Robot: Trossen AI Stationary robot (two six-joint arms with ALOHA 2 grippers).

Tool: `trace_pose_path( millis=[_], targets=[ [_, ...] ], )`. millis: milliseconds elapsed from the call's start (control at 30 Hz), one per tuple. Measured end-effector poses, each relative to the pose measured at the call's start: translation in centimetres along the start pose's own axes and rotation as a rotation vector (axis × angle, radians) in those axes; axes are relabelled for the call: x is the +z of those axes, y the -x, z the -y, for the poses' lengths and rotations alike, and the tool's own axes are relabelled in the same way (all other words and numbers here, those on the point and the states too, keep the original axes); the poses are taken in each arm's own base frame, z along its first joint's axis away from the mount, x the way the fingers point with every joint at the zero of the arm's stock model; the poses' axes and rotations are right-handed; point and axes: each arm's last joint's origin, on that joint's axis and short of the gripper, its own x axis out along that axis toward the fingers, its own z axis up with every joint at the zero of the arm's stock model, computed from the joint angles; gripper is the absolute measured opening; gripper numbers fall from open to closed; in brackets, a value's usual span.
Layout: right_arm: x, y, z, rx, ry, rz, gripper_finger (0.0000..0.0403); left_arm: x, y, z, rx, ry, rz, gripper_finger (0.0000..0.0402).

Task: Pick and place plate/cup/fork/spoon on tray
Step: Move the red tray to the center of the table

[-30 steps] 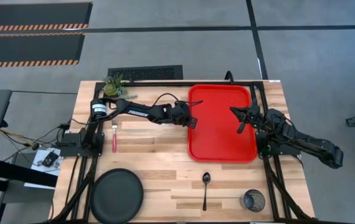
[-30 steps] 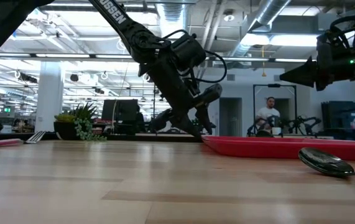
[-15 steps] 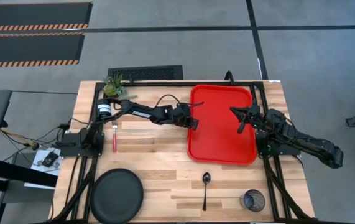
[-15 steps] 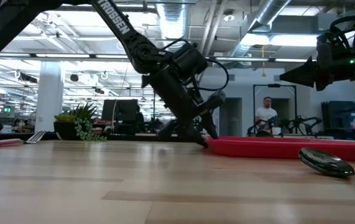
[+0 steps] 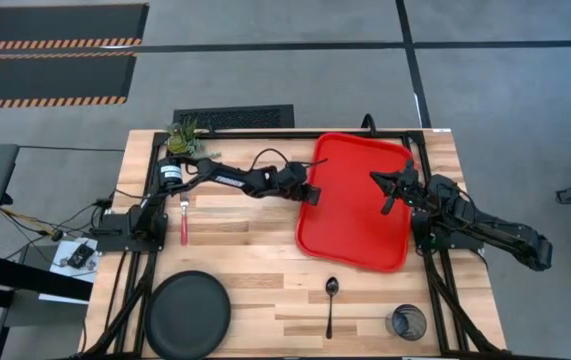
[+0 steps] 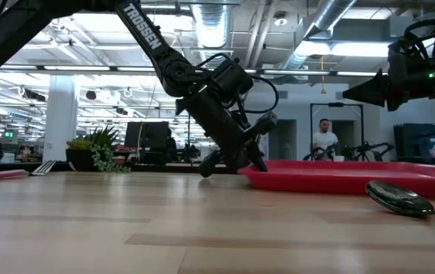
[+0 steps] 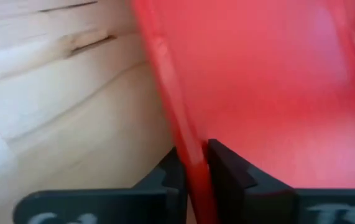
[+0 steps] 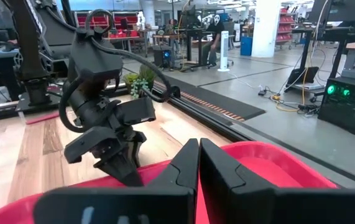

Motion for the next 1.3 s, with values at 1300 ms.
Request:
trace_pose_path(
  millis=[1300],
  targets=[
    [0.0,0.0,0.0,0.0,0.0,0.001,0.004,12.0,13.5,-2.8,0.197,-0.374,0.199,0.0007]
  ],
)
